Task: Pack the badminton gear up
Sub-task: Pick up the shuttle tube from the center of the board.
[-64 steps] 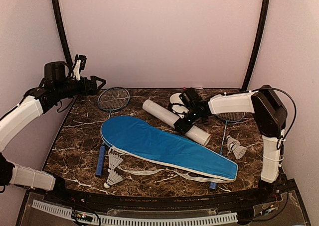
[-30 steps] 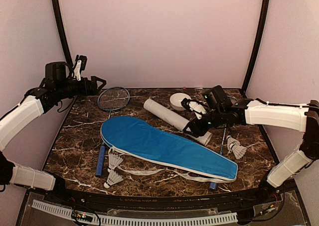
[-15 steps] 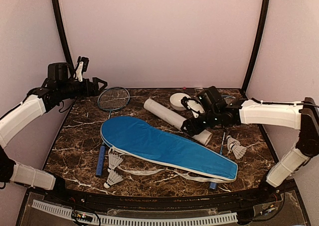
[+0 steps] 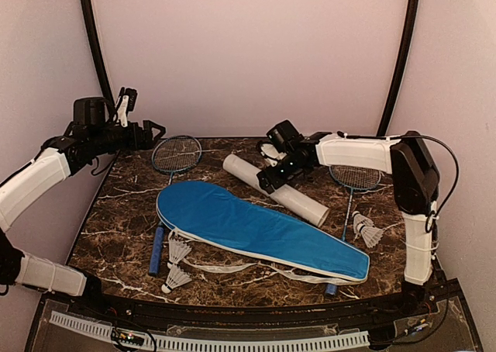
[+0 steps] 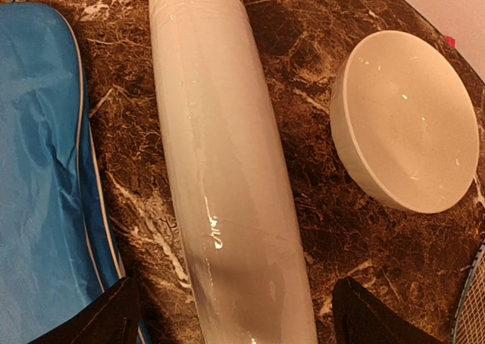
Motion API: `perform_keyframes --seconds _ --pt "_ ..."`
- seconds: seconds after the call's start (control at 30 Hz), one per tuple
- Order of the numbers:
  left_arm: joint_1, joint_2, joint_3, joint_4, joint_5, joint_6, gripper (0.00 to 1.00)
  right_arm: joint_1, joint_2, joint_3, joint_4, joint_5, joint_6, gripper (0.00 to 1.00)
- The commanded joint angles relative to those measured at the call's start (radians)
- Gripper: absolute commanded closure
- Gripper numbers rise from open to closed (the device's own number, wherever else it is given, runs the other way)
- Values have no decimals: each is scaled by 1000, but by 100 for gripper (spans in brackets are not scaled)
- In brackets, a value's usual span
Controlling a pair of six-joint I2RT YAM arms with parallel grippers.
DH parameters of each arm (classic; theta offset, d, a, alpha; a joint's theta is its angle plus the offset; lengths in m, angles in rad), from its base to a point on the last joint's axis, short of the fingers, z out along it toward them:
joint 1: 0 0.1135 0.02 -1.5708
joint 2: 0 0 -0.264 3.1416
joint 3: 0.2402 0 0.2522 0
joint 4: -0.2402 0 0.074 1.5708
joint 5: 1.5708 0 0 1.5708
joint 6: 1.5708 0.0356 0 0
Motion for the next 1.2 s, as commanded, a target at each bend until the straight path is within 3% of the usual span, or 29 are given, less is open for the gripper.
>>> perform_keyframes --seconds 0.0,0.2,0.43,0.63,0.77,1.17 --pt "5 -45 17 -11 -12 20 4 -25 84 102 -83 -37 -41 12" --pt "5 -52 17 -11 -10 20 4 -33 161 145 -122 -57 -88 20" --pt "4 -53 17 -10 -4 17 4 -33 190 131 -117 -57 -134 22" --pt "5 -53 15 -9 -4 17 4 -33 195 103 -92 -47 -171 37" --pt "4 -53 14 -8 -4 17 4 -32 147 47 -43 -73 -193 44" --pt "5 -55 13 -8 -7 17 4 -32 -138 -107 58 -99 -197 48"
